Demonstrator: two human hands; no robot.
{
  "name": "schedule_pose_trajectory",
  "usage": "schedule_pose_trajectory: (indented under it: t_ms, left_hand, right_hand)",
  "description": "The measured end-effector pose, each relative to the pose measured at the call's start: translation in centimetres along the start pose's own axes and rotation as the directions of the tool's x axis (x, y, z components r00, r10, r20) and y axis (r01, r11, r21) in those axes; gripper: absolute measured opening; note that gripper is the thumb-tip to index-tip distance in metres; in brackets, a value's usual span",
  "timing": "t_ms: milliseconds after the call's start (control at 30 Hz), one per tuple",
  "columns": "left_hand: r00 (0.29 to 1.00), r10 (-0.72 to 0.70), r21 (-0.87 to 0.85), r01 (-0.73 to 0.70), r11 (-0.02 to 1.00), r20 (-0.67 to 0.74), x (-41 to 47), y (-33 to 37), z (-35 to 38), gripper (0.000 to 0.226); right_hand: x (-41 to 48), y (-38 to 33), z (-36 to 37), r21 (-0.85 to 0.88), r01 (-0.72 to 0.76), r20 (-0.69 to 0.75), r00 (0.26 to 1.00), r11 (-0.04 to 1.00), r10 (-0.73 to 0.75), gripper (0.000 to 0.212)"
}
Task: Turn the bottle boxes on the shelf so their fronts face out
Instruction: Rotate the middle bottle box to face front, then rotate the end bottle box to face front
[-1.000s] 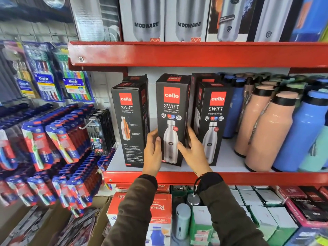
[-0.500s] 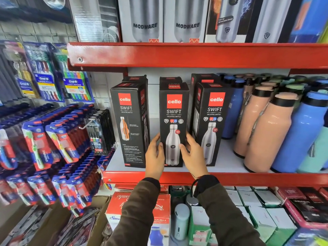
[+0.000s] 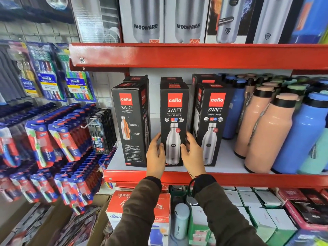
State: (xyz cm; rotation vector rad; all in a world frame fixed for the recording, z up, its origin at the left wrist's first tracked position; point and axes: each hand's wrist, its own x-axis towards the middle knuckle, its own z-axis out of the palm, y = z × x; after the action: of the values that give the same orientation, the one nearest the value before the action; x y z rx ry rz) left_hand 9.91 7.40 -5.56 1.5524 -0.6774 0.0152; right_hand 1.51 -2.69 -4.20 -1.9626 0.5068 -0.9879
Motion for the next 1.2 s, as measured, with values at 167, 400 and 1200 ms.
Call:
schedule_pose_trajectory:
  t_ms: [167, 400, 1200]
  left_hand:
    - [1.0, 0.002, -0.022, -0.003, 1.0, -0.025, -0.3, 0.7, 0.1, 0.044]
    - [0.988, 0.097, -0.046, -0.103, 0.994, -0.119, -1.1, 1.4, -1.6, 0.037]
    - [0.99, -0.142, -0.322, 0.136, 0.937, 0.003, 2.7, -1.8, -12.7, 0.046]
  right_hand:
    - [-1.2, -0.5, 0.1, 0.076, 0.022, -0.17, 0.985, 0.997, -0.009, 0.049]
    - [-2.3, -1.5, 0.4, 0.037, 0.171, -0.335, 0.93, 0.985, -0.149, 0.035]
    - [-3.5, -5.0, 12.9, 0.003, -0.042, 0.096, 0.994, 0.999, 0.042, 0.058]
